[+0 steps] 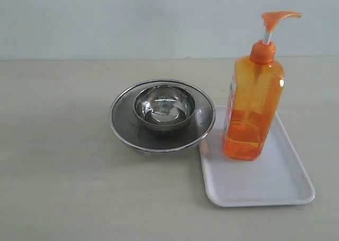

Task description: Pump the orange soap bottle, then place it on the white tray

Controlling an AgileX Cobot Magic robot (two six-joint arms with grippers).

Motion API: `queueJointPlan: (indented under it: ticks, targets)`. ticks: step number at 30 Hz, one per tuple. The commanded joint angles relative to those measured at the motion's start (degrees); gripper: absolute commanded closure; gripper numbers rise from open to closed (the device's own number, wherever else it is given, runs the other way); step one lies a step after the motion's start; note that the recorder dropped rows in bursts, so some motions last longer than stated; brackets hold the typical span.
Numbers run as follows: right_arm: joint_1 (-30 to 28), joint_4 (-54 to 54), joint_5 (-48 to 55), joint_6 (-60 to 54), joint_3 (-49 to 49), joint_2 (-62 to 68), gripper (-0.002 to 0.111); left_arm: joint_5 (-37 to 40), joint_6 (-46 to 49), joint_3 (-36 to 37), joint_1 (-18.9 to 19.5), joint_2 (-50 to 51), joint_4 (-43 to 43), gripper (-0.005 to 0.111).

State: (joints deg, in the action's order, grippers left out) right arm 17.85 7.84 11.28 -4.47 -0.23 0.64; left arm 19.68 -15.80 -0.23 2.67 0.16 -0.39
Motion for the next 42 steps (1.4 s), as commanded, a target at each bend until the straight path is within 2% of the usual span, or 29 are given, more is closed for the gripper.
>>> queueJointPlan:
  ticks: [1,2,4,7,42]
  targets:
    - [-7.4,-0.8,3.5,1.2,0.2,-0.1,0.108,-0.2,0.2,0.2,0.1,-0.2,-0.6,0.102]
    - [-11.0,-0.1,6.6,1.2,0.2,-0.1,0.108,-0.2,0.2,0.2,0.1,-0.2,-0.6,0.102]
    - [-14.3,-0.1,8.7,0.7,0.2,-0.1,0.108,-0.2,0.2,0.2,0.1,-0.2,-0.6,0.102]
    - [-16.2,-0.1,8.7,0.3,0.2,-0.1,0.108,-0.2,0.2,0.2,0.1,-0.2,-0.6,0.102]
    - [-16.2,0.0,7.8,0.7,0.2,-0.1,0.108,-0.2,0.2,0.2,0.1,-0.2,-0.6,0.102]
